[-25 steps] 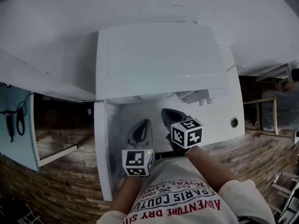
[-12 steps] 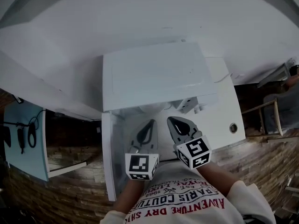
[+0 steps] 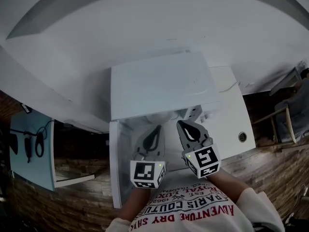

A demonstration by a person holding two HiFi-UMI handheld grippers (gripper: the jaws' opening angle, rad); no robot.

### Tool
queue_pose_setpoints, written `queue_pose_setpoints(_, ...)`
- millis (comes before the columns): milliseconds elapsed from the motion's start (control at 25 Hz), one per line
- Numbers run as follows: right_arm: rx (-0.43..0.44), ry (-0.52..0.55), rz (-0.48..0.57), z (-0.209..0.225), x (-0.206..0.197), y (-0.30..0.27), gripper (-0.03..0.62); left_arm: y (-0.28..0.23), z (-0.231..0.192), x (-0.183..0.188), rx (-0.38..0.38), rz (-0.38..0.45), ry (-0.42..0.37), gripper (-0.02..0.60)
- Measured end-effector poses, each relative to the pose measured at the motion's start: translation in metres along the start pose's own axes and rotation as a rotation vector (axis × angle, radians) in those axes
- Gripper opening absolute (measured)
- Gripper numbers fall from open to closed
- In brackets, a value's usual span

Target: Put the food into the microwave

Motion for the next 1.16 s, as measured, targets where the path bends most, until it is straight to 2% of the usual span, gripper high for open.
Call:
queue_pose_setpoints(360,0.012,0.024,-0.001,-0.001,0.003,-0.005,0.012,-0.001,-0.002,0.005,0.008,0.010,0.007,0.003)
queue_pose_setpoints(560,0.019,0.003,-0.012,0.000,0.001,-0.008,0.012,-0.004,-0.002,0.001,0.003,0.000,0.008,0.003)
queue_pose_setpoints(880,-0.008,0.009,-0.015,0.012,0.001,-0.008,0.012,-0.012,-0.005,-0.002,0.004,-0.010,0.027,0.003)
queue_pose_setpoints(1160,0.005,0.011,-0.026,0.014,0.000,-0.012,0.012,-0.019,0.002,0.006,-0.020,0.005,0.023,0.003)
Point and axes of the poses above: the fingertips, and each gripper's own axes: y backward along the fingers, z to its right, x out of its top, the point moved 1 cm from there along y, backward along the fingers, and after that the axes turned 8 degrees about x, right-handed, at the moved point
